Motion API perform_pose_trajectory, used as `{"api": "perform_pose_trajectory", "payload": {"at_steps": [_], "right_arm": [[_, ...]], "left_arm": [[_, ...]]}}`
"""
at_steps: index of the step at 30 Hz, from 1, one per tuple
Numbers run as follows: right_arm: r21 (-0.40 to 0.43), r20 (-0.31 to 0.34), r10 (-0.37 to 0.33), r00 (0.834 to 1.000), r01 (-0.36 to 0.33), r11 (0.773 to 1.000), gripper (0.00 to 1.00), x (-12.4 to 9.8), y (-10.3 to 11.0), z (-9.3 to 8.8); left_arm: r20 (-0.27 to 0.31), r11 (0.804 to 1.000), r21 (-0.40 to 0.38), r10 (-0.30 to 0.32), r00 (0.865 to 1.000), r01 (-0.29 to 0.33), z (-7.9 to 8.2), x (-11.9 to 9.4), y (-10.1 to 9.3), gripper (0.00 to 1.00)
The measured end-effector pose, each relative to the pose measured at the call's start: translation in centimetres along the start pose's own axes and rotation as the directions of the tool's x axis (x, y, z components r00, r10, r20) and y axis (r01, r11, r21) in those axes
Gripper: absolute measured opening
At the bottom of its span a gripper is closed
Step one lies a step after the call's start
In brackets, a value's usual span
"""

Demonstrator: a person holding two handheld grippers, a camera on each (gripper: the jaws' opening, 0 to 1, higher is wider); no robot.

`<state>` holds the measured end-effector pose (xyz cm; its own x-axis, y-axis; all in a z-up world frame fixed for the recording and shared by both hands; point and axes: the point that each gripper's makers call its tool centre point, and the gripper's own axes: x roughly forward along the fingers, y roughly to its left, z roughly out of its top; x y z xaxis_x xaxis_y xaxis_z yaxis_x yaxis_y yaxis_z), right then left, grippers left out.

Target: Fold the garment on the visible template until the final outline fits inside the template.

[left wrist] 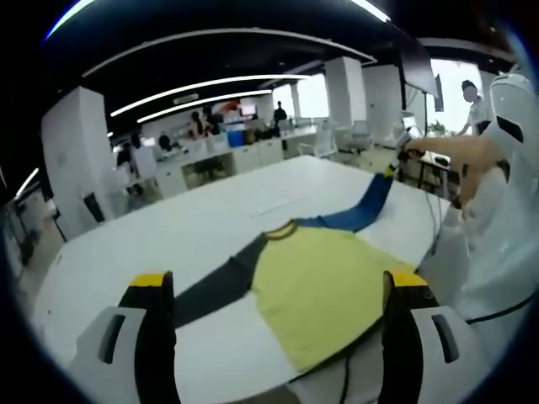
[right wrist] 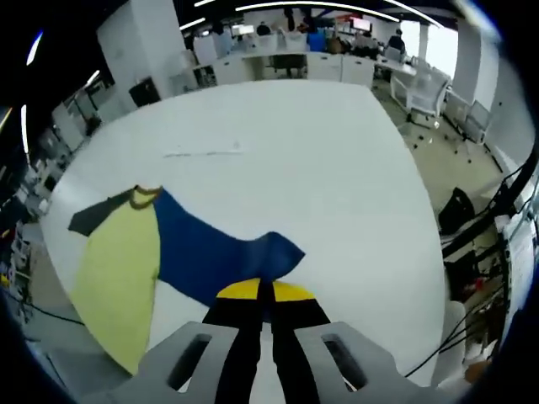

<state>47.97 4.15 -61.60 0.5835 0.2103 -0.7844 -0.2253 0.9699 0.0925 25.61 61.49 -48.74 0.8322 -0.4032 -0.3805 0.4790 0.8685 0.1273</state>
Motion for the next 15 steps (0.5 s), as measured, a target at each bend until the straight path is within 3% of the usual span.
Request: {"api": "perform_pose_trajectory", "payload": {"at_steps": [5, 12, 15], "right_arm": [[-0.015, 0.047, -0.008, 0.999, 0.009, 1.0, 0.03, -1.9, 0.8, 2.1], [-0.023, 0.123, 0.04, 0.992, -0.037, 0.999, 0.03, -3.5, 2.7, 5.0], [-0.037, 0.157, 0.044, 0.987, -0.039, 0.999, 0.03, -4.8, 4.7, 5.9]], "left_arm": [[0.028, 1.0, 0.003, -0.012, 1.0, 0.011, 0.3, -0.2, 0.0, 1.0], [0.048, 0.999, 0.007, -0.036, 0.998, 0.035, 0.4, -0.2, 0.0, 1.0], [0.065, 0.999, 0.011, -0.042, 0.997, 0.042, 0.7, -0.4, 0.3, 1.0]]}}
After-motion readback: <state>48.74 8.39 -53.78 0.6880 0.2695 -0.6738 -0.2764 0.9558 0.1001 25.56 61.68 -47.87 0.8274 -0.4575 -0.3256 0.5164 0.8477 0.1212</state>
